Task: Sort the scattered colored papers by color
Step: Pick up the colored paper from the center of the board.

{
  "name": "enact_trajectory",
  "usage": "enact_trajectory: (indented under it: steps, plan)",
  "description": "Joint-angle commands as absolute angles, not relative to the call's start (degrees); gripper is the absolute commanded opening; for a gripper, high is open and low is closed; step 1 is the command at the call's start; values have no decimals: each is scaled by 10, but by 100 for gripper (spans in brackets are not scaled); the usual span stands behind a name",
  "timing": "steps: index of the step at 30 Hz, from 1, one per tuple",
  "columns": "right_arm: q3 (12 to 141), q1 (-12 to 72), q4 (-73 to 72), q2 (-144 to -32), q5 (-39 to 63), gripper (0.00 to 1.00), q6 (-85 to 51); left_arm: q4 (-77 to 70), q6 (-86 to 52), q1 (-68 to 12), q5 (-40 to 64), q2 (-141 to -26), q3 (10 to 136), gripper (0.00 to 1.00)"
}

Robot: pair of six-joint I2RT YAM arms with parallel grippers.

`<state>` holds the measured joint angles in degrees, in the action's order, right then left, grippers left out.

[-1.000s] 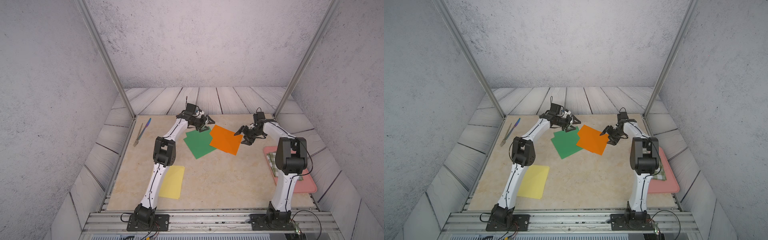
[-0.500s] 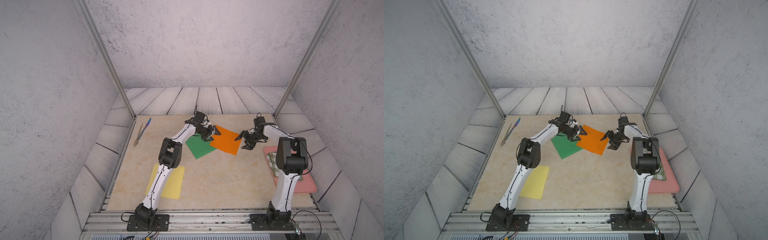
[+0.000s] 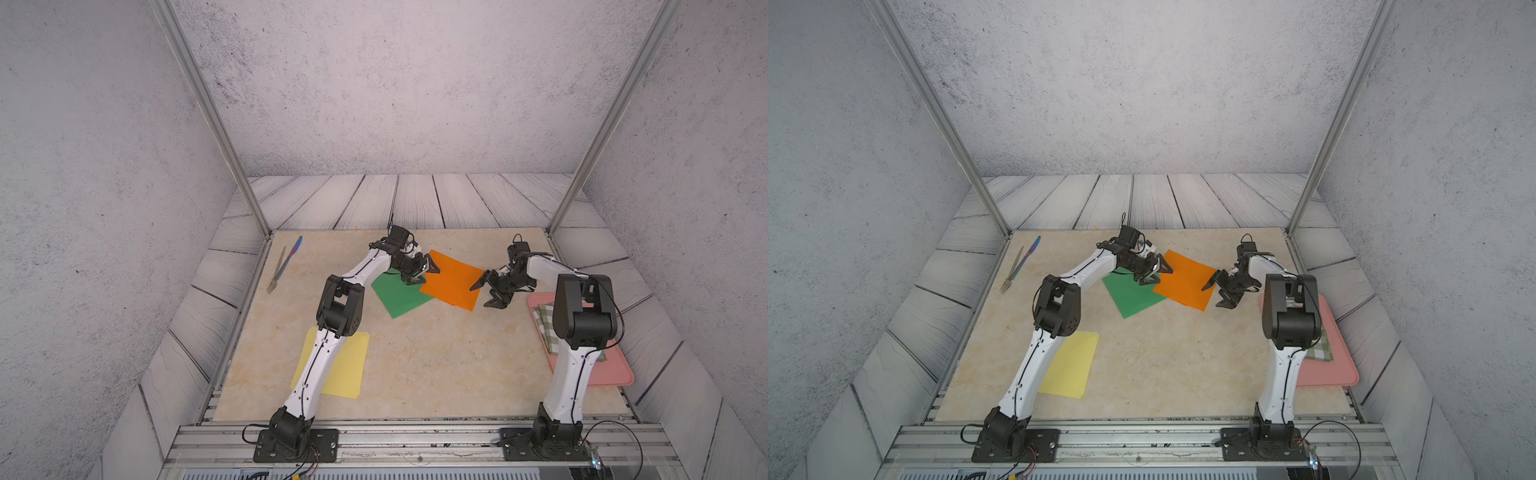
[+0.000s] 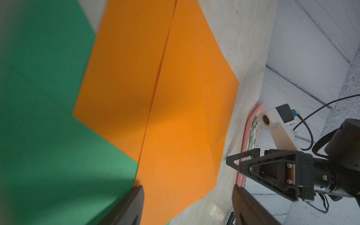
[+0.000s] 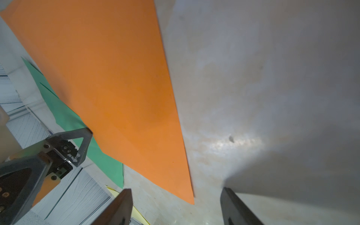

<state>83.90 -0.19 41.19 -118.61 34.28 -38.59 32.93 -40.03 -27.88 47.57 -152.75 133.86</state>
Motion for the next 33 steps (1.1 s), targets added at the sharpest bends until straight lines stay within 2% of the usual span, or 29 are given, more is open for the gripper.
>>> enact_trajectory:
  steps: [1, 8, 21, 33]
  plan:
    - [841, -3, 429, -1199, 350, 75, -367, 355, -390, -292, 461, -1530, 1318, 78]
    - [865, 5, 453, -1235, 351, 74, -340, 348, -395, -304, 468, -1528, 1306, 78]
    - [908, 23, 502, -1270, 284, 73, -293, 339, -402, -310, 475, -1527, 1295, 78]
    - [912, 24, 407, -1256, 373, 73, -338, 333, -400, -310, 481, -1523, 1272, 78]
